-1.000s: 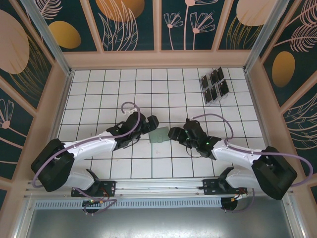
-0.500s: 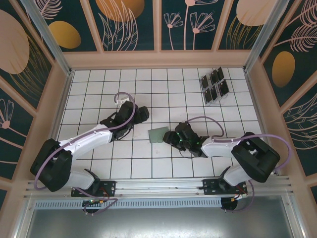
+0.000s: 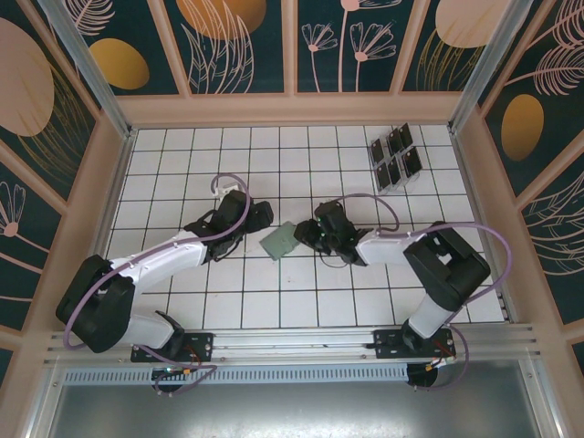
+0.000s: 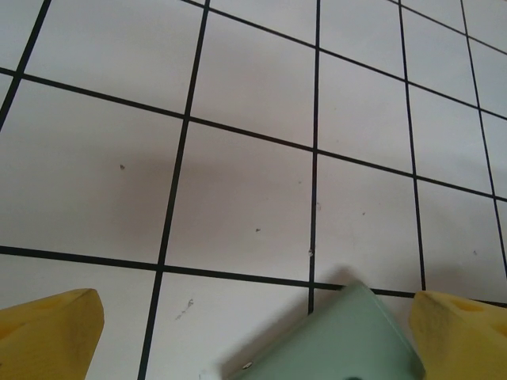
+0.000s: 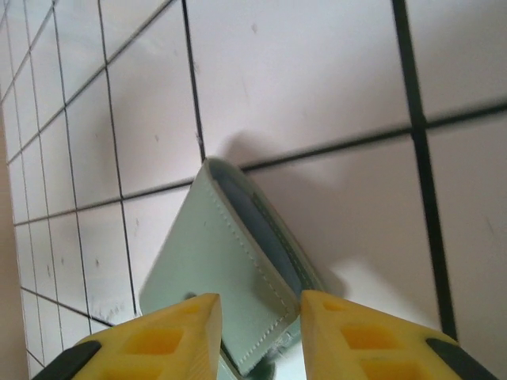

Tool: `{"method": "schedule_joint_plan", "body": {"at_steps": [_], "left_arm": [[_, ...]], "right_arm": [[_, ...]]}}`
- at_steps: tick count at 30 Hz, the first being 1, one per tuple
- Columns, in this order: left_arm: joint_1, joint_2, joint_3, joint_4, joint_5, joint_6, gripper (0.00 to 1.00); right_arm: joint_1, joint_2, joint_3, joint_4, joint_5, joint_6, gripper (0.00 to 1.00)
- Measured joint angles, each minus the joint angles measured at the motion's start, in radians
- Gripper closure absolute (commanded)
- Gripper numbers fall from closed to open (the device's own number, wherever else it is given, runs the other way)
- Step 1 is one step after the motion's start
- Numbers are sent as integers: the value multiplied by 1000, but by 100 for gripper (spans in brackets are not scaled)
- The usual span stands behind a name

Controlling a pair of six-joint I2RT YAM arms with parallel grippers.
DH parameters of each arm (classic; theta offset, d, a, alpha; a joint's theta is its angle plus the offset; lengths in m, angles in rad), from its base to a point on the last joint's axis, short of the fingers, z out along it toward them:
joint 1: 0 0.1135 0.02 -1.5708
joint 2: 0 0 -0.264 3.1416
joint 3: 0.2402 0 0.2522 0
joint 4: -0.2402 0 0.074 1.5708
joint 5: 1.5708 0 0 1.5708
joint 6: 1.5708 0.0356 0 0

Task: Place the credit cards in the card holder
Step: Rotate the card holder at the center of the table.

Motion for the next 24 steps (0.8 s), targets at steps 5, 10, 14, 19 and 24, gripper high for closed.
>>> {"method": "schedule_joint_plan", "body": {"at_steps": [5, 10, 14, 19, 24], "left_arm": [[0, 0, -13, 1, 19, -3, 1], [16, -4, -18, 16, 45, -2, 1], [82, -33, -57, 66, 119, 6, 1], [150, -33, -68, 122, 260, 43, 1], [155, -3, -68, 170, 369, 72, 1]], "right_arm": [[-32, 102, 136, -13, -34, -42, 69], [-52, 179, 262, -39, -63, -90, 67], [-68, 174, 293, -76, -63, -127, 55], [-46, 105, 271, -169, -14, -161, 45], [12, 28, 190, -177, 6, -153, 49]]}}
